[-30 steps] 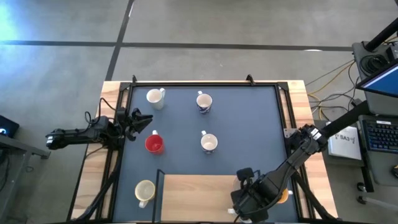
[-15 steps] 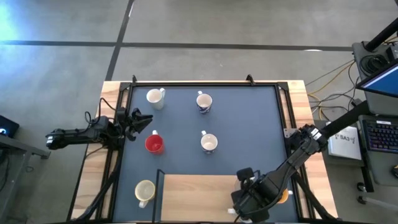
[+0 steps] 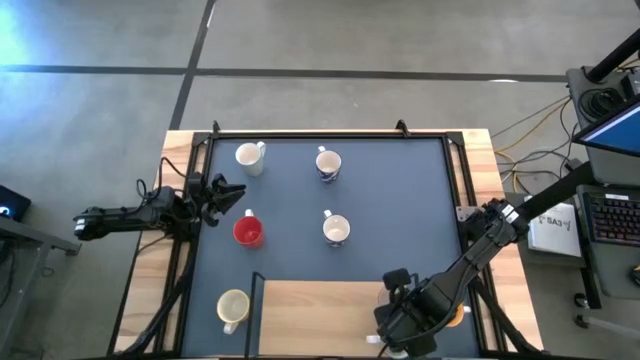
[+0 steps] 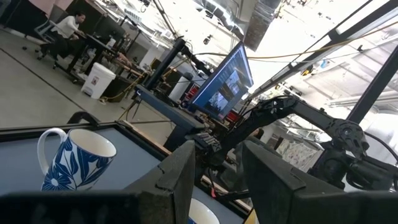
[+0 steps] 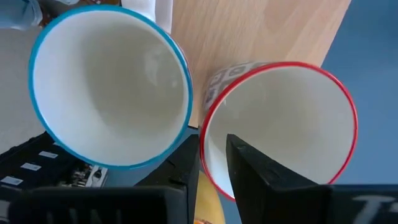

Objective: Place coffee mugs
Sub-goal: Put the grey patterned mug on the shelf, then put the bottom blue patterned mug on the shelf

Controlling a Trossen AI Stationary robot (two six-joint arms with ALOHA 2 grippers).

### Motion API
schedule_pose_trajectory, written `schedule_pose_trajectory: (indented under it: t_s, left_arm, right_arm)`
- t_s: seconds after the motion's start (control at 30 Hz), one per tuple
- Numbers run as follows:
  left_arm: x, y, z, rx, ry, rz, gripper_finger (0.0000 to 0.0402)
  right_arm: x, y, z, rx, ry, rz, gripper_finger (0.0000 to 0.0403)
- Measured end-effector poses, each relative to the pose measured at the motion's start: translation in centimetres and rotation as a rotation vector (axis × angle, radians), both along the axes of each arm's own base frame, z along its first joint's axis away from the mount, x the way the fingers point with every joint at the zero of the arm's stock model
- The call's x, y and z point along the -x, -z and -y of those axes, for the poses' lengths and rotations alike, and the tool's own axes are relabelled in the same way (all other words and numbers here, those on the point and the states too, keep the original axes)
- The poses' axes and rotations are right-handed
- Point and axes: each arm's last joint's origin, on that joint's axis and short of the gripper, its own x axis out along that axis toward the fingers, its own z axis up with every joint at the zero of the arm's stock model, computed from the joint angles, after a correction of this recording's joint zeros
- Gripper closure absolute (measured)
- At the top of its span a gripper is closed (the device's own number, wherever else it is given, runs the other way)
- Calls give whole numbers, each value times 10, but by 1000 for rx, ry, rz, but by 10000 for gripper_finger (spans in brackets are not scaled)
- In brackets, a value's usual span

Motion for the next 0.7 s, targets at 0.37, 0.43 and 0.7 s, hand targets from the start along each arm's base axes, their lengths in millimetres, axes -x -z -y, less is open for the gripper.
schedule_pose_trajectory:
  t_s: [0.37,0.43,0.7]
  left_arm:
    - [0,0,0,0,0,1,285]
    - [0,0,0,0,0,1,285]
    - [0,0,0,0,0,0,285]
  right_arm:
    - [-1,-16,0,-18,-25,40,324]
    - [0,-17,0,-13,-39,41,325]
    - [-4,-21,10,86,-39,86,334]
